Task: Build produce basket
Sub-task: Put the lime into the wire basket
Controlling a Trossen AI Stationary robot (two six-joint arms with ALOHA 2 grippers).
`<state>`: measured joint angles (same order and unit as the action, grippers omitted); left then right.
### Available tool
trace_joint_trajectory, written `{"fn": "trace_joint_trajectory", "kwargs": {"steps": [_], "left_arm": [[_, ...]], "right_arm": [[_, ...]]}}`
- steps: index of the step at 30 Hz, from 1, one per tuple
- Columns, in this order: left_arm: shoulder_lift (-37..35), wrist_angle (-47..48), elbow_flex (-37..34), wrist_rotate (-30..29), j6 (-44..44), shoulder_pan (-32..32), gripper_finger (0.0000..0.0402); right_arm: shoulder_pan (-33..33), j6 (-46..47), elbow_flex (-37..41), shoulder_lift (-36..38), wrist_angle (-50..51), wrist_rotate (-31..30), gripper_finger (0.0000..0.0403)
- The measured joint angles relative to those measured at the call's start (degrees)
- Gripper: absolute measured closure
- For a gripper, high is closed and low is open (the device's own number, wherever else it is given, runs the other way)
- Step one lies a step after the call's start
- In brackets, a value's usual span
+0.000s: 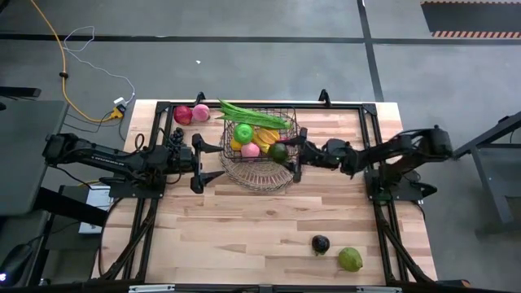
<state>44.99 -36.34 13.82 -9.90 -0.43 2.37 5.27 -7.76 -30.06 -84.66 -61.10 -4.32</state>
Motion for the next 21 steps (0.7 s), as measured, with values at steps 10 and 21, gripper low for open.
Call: {"fn": "trace_joint_trajectory", "kwargs": {"steps": [10, 21], "left_arm": [[-0.02, 0.04, 0.0, -2.03, 1.73, 0.02, 0.0033], [-0.01, 0.07, 0.0, -3.38, 2.16, 0.02, 0.0033]], "right_arm": [[10.79, 14.44, -2.5, -3.19, 7.98, -5.04, 0.0141], [11.36, 11.58, -2.71, -3.15, 12.37, -4.69, 0.012]]}}
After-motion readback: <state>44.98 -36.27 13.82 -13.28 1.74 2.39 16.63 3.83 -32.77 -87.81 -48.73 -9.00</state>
